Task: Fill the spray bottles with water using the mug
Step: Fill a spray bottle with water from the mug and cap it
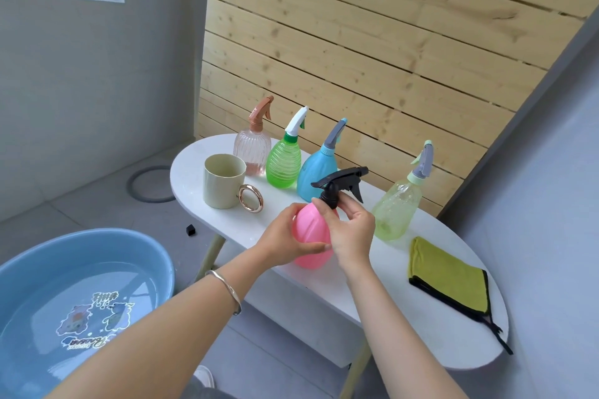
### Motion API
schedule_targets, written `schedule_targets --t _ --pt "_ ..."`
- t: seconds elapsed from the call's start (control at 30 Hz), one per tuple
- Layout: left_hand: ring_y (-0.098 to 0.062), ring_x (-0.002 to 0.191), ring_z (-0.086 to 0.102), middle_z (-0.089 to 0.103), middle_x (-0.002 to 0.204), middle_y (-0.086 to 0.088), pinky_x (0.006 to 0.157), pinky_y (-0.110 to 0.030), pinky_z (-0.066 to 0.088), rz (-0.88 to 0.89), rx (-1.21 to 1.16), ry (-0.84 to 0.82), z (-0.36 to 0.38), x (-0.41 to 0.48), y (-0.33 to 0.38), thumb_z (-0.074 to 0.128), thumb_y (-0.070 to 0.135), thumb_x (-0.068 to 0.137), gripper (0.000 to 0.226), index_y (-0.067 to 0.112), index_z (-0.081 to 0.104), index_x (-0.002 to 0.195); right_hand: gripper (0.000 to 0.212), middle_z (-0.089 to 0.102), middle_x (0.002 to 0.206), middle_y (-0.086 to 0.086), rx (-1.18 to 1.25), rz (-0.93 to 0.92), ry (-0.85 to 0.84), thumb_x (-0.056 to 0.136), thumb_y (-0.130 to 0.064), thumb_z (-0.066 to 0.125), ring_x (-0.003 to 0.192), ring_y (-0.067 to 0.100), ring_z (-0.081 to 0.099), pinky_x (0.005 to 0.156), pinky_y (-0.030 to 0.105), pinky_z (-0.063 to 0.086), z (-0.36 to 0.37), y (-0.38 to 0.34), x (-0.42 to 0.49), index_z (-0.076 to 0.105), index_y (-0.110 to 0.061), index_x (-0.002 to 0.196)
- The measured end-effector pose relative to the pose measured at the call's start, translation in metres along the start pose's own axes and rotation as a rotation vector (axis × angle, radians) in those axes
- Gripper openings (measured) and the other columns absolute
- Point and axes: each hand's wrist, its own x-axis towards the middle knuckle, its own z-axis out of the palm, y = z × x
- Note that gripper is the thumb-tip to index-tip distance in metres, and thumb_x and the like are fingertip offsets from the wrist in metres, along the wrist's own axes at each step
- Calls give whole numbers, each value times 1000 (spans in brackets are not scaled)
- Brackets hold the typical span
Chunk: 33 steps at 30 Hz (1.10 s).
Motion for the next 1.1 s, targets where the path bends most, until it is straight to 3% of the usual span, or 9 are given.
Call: schedule_targets --t 0.17,0.3,0.37,0.6,0.77,0.83,0.9,1.0,1.1 --pt "-16 113 56 51 128 3 95 -35 50 -18 2 -50 -6 -2 4 84 61 38 111 24 41 134 19 73 87 -10 -61 -28 -30 73 -19 81 88 2 67 79 14 47 1 -2 1 72 -22 90" --pt "-9 120 45 44 134 8 94 -20 40 6 56 -190 -15 -2 8 93 27 62 103 25 33 145 23 70 110 -10 -97 38 -463 84 -22 70 110 3 61 101 25 41 -27 -5 22 65 -32 104" --pt "-13 114 52 53 127 8 91 -25 47 23 46 -176 -14 -1 6 92 20 64 93 26 39 141 25 68 114 -10 -164 21 -529 85 -24 68 113 1 59 104 25 40 -33 -7 29 64 -30 109" --pt "-18 114 43 42 120 0 96 -35 42 21 163 203 24 -7 9 94 40 53 96 15 38 127 23 71 82 -16 -330 -158 70 72 -34 81 84 1 64 79 14 46 -5 2 7 74 -22 89" --pt "-11 127 30 28 130 4 107 -25 31 13 112 -67 7 0 11 92 33 62 117 24 17 151 20 70 101 -15 -170 -10 -260 83 -25 73 99 -7 62 89 12 43 -24 -1 16 66 -28 102" --pt "-14 126 44 41 130 5 92 -17 42 33 59 -120 2 3 11 91 23 65 106 24 26 147 23 69 105 -14 -157 23 -316 84 -24 71 103 -8 60 91 13 42 -27 -1 18 65 -28 106" --pt "-18 117 54 53 122 5 81 -17 47 59 54 -40 7 3 12 93 24 62 92 25 38 136 22 69 99 -18 -170 7 -224 81 -26 75 99 -9 61 88 11 43 -22 0 16 67 -28 102" --pt "-16 118 45 45 122 1 99 -29 40 84 110 68 18 -1 12 94 35 56 104 21 34 139 20 69 85 -22 -208 -58 -28 73 -30 80 89 -9 63 80 7 45 -14 1 11 70 -28 90" --pt "-12 121 35 36 122 -1 103 -26 32 78 130 -42 15 -5 13 90 43 62 110 31 22 147 19 69 83 -22 -170 -20 -50 73 -27 81 85 -12 63 75 2 42 -18 -2 13 70 -27 88"
